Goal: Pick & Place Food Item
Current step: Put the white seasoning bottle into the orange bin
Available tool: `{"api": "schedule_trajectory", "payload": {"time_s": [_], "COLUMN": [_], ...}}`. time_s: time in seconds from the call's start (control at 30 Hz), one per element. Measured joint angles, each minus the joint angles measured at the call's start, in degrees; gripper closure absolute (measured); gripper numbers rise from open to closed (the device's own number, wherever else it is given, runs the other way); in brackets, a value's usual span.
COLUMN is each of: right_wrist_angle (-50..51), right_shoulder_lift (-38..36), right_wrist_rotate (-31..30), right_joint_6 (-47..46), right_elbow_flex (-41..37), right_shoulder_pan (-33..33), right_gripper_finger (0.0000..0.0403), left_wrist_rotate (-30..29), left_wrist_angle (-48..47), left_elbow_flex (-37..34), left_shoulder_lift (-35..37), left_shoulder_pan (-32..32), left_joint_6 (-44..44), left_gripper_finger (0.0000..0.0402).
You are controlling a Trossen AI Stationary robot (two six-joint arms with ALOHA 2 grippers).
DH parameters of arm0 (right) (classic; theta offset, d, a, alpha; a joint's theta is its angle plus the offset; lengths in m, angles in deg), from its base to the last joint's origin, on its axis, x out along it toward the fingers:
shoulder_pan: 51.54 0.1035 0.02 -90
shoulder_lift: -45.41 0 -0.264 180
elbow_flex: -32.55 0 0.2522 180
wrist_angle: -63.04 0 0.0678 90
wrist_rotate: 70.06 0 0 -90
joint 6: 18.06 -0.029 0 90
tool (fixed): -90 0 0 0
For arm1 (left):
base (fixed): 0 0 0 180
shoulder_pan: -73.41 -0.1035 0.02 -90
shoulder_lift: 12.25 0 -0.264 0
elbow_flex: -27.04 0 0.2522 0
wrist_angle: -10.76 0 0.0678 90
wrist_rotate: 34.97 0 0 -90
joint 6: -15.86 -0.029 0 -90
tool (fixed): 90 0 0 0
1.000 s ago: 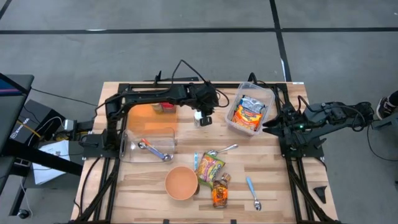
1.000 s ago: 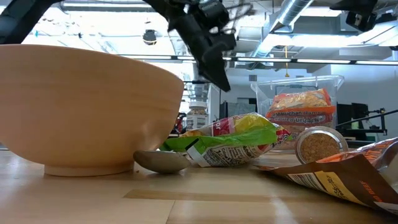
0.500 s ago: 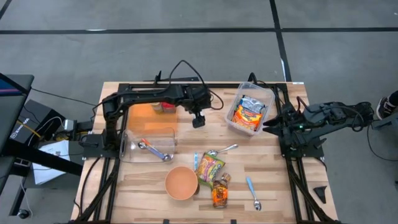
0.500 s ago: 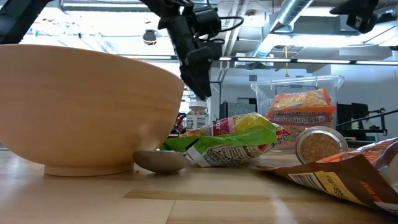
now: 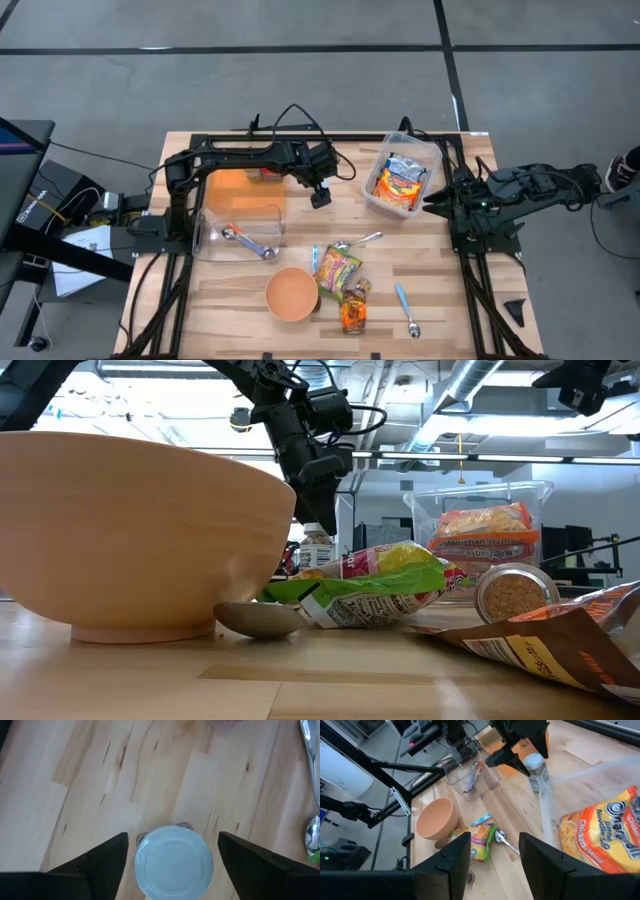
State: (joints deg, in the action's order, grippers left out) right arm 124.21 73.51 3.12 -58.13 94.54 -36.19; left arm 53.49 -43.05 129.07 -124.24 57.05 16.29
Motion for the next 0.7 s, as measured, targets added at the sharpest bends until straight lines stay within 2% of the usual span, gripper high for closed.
{"api": "schedule_trajectory", "payload": {"time_s": [0.13, 0.3, 0.53, 0.7], "right_wrist_angle": [0.81, 0.81, 0.8, 0.57], "right_shoulder_lift": [0.0, -0.02, -0.02, -0.02], "right_wrist_rotate": [0.02, 0.0, 0.01, 0.02], "right_joint_6": [-0.4, -0.4, -0.4, -0.38], "right_elbow_flex": [0.0, 0.0, 0.0, 0.0], "right_shoulder_pan": [-0.01, -0.02, -0.01, -0.02], "right_gripper_finger": [0.0239, 0.024, 0.024, 0.0239], "left_wrist_rotate": [-0.68, -0.93, -1.75, -1.72], "left_wrist_angle": [-0.13, -0.93, -0.92, -1.09], "left_elbow_flex": [0.0, 0.0, -0.11, -0.09], "left_shoulder_lift": [0.01, 0.01, 1.07, 5.96], "left_shoulder_pan": [-0.14, -0.17, -0.11, -0.11], "left_joint_6": [0.55, 1.84, 4.06, 4.15], "left_gripper_finger": [0.0138, 0.0204, 0.0204, 0.0204]}}
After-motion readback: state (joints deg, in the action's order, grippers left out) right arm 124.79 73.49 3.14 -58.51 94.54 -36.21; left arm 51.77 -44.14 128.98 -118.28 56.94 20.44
